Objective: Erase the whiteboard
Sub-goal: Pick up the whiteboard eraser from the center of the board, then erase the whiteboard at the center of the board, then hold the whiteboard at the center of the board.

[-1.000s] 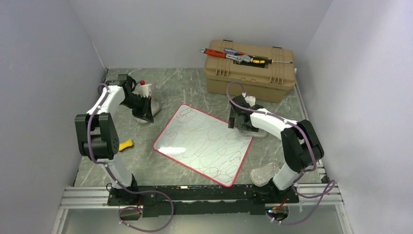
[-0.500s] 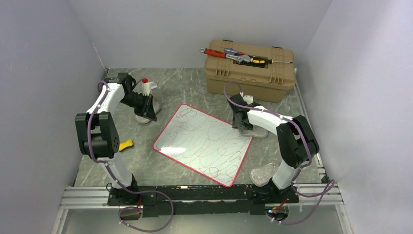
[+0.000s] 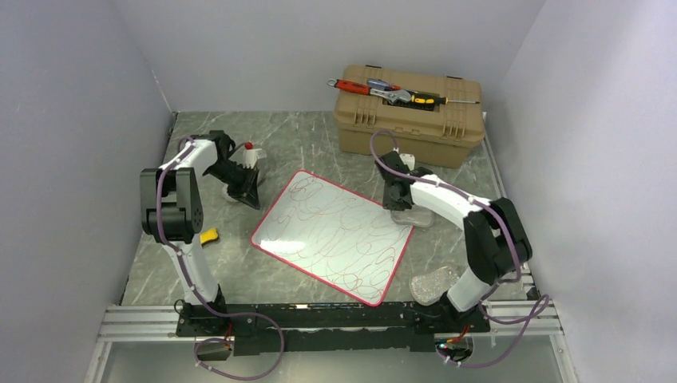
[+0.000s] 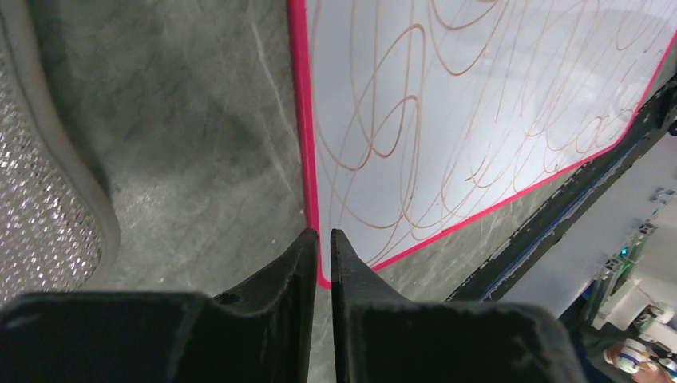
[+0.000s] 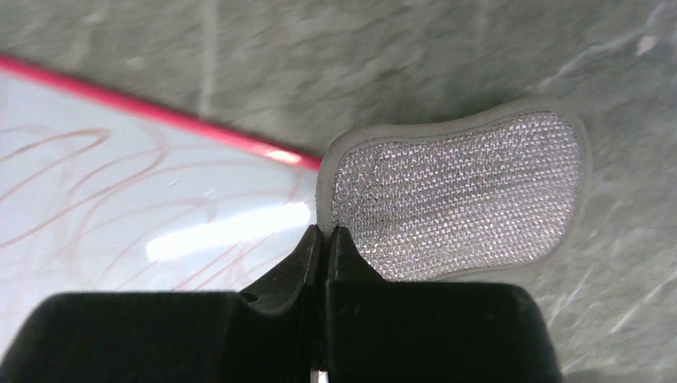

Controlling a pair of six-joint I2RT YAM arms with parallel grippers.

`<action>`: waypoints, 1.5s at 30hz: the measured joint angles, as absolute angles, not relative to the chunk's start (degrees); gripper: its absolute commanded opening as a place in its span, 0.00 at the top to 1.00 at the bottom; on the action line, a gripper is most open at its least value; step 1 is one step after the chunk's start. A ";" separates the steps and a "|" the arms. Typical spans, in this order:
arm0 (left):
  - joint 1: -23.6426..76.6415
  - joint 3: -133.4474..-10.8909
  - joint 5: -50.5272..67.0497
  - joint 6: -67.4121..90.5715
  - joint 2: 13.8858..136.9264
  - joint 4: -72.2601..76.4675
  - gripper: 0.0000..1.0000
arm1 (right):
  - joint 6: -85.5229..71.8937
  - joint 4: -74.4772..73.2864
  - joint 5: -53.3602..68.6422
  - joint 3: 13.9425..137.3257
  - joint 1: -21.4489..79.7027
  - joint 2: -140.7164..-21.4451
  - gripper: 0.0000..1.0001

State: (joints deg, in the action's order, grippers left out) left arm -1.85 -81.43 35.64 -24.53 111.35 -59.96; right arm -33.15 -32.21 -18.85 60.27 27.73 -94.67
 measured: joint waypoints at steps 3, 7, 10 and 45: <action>0.12 -81.52 34.81 -24.34 111.81 -59.24 0.85 | -34.96 -32.49 -15.42 60.14 29.56 -90.00 1.00; 2.74 -83.00 34.70 -24.27 112.27 -59.37 0.85 | -39.64 -29.74 -10.50 57.34 33.61 -84.12 1.00; 3.57 -85.30 34.79 -24.29 113.34 -59.35 0.86 | -43.46 -25.08 -6.55 53.01 36.27 -83.26 1.00; 3.46 -93.23 39.62 -23.42 127.17 -62.17 0.97 | -50.11 -13.06 7.60 48.93 35.64 -93.65 1.00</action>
State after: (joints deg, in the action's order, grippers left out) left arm 3.46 -93.23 39.62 -23.42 127.17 -62.17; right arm -50.11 -13.06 7.60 48.93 35.64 -93.65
